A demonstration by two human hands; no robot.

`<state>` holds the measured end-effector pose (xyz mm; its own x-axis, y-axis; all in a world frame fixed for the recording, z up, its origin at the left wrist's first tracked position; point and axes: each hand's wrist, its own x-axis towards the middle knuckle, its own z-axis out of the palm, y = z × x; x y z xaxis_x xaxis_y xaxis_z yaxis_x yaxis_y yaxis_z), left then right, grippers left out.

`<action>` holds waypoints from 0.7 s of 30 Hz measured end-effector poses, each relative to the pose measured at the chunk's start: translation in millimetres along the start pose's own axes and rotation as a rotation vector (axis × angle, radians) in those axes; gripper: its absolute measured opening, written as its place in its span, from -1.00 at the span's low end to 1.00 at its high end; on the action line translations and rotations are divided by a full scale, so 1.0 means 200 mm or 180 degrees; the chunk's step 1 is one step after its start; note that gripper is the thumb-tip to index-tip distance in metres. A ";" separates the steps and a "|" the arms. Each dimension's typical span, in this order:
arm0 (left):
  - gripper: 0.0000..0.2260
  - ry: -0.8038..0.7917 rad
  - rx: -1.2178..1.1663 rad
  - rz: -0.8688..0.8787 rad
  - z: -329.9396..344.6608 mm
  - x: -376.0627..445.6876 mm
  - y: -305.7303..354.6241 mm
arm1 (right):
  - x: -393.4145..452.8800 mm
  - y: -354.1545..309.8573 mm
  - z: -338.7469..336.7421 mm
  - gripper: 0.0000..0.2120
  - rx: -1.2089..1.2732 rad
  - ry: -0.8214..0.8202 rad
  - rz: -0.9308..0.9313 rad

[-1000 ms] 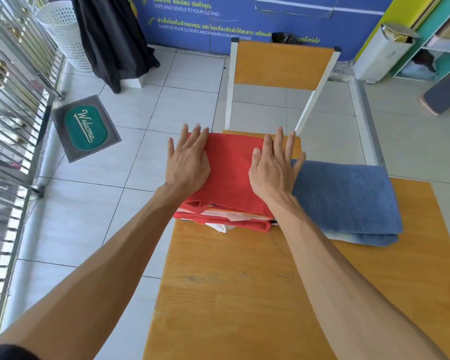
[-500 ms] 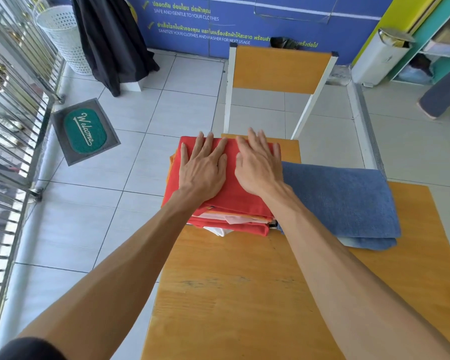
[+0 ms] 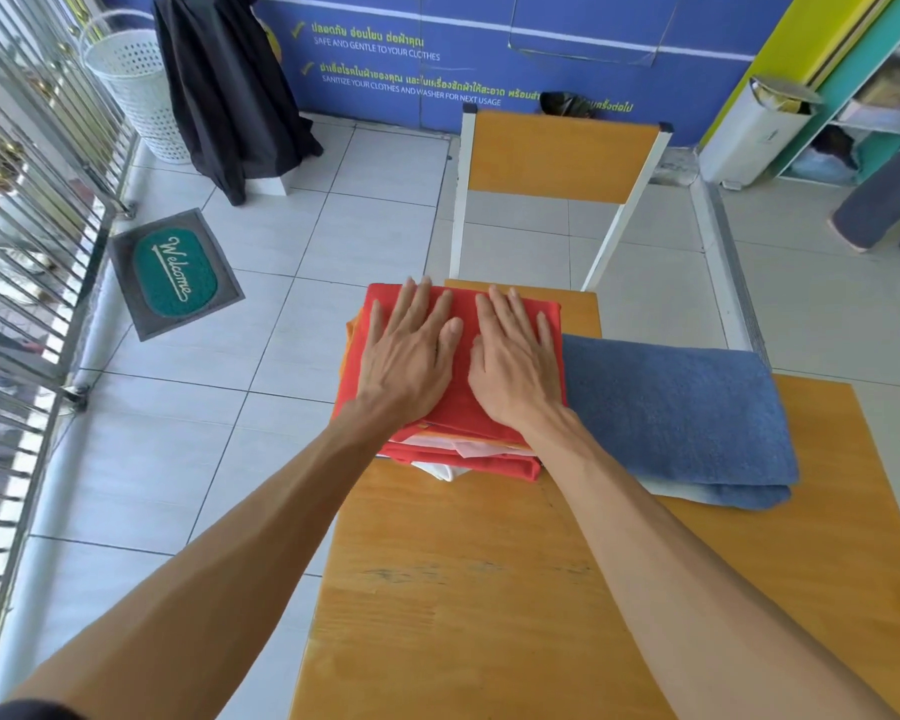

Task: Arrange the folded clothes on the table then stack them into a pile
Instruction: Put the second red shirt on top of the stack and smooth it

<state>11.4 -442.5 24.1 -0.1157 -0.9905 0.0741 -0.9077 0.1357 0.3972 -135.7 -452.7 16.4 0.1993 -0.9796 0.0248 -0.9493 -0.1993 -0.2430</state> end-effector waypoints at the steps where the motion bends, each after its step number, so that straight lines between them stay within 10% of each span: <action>1: -0.50 -0.0035 0.0105 0.0010 0.03 -0.02 0.01 | 0.00 0.01 0.01 -0.46 0.0032 0.0011 0.0032; 21: -0.52 0.0501 0.0212 -0.0182 0.05 -0.11 -0.07 | -0.01 0.05 0.05 -0.40 0.0128 -0.0078 0.0331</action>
<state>22.8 -422.4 7.7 -0.0034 -0.9803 0.1974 -0.9363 0.0725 0.3436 -143.7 -452.4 3.9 0.1066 -0.9940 -0.0261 -0.9547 -0.0950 -0.2819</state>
